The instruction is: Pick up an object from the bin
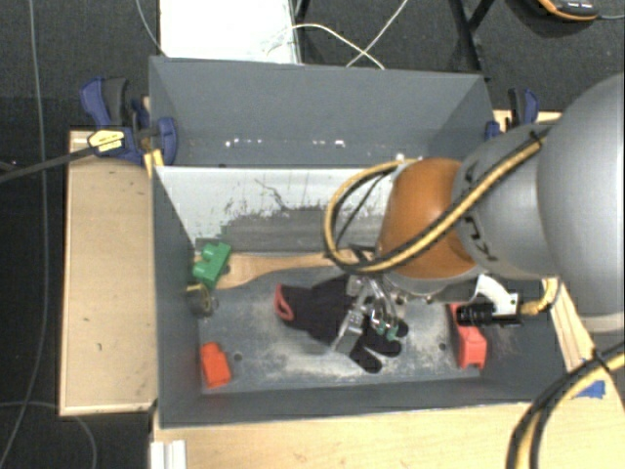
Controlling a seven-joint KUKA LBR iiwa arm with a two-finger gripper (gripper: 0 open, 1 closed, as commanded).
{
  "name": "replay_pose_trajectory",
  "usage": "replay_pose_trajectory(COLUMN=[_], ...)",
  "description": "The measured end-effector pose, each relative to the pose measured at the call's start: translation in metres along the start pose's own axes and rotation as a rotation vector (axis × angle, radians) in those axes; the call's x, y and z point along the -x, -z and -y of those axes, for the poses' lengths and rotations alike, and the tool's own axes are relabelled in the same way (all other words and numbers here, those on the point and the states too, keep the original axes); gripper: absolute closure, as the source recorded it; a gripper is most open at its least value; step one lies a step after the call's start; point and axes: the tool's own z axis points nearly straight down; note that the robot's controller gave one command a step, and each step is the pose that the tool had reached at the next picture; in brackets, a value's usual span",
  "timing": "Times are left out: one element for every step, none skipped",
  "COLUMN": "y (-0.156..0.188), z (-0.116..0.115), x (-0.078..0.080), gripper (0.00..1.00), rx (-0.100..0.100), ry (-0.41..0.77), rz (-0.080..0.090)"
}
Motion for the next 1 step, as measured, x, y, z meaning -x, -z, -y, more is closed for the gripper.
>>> replay_pose_trajectory(y=[-0.0296], z=[-0.0255], x=[0.0008], gripper=[0.0], rx=[0.005], ry=[0.178], rz=[0.016])
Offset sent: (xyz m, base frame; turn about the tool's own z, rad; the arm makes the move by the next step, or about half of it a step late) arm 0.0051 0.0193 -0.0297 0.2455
